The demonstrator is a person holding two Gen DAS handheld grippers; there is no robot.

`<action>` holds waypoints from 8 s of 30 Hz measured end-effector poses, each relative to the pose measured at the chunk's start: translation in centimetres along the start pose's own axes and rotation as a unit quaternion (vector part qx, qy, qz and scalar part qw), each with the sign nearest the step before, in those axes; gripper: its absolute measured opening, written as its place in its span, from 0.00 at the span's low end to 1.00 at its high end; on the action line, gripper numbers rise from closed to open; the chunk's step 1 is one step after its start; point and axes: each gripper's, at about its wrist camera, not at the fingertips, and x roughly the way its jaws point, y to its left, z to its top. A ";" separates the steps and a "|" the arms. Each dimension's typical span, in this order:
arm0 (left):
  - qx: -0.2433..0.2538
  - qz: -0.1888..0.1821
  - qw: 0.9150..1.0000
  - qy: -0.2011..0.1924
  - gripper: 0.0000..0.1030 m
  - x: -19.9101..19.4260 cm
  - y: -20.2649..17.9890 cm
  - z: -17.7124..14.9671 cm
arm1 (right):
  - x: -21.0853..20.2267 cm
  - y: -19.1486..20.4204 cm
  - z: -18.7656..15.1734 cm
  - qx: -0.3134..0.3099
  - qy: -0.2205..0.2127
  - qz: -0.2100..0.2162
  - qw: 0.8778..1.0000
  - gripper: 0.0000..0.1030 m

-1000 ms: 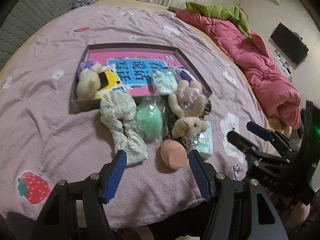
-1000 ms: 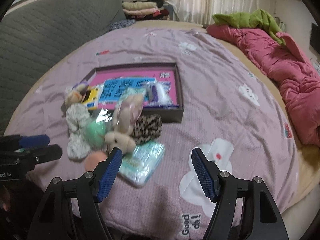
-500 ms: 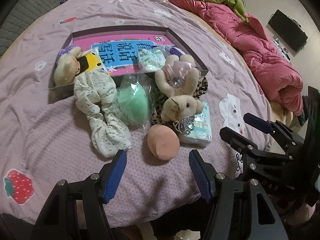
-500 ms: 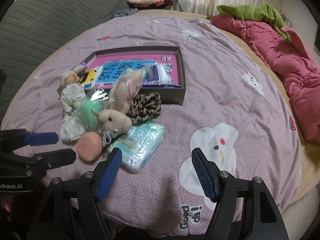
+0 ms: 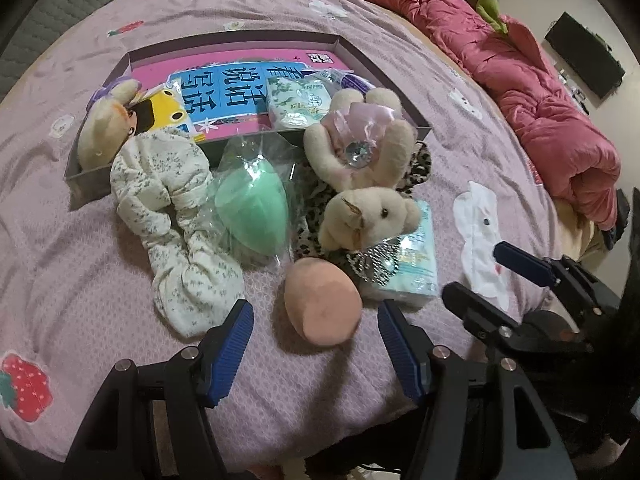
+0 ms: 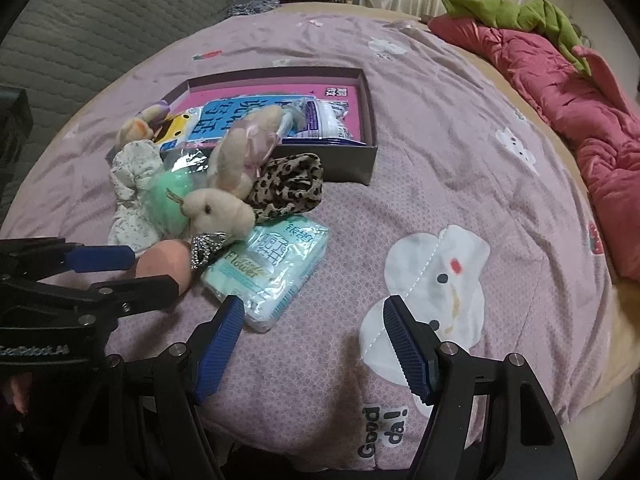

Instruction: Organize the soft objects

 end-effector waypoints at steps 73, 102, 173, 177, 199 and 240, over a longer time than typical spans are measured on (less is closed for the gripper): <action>-0.019 -0.028 0.999 -0.001 0.37 2.4 1.1 0.7 | 3.8 -2.2 0.6 0.081 -0.021 -0.036 0.996 0.49; -0.021 -0.013 0.996 -0.085 0.37 -5.2 1.4 0.3 | -3.2 -0.2 2.3 0.059 -0.116 -0.008 0.991 0.49; -0.049 0.005 0.979 -0.196 0.37 -6.6 7.7 9.0 | -3.4 2.5 13.4 0.014 -0.158 -0.014 0.987 0.49; -0.049 0.005 0.980 -0.192 0.37 -5.7 8.0 9.7 | -2.6 2.1 14.1 0.025 -0.155 -0.017 0.987 0.49; -0.047 -0.022 0.983 -0.177 0.37 -1.9 9.3 11.8 | -0.3 0.9 17.3 0.033 -0.159 -0.048 0.986 0.49; -0.016 -0.078 0.995 -0.062 0.37 2.1 8.7 12.3 | 7.4 2.6 17.1 -0.020 -0.026 -0.025 0.999 0.49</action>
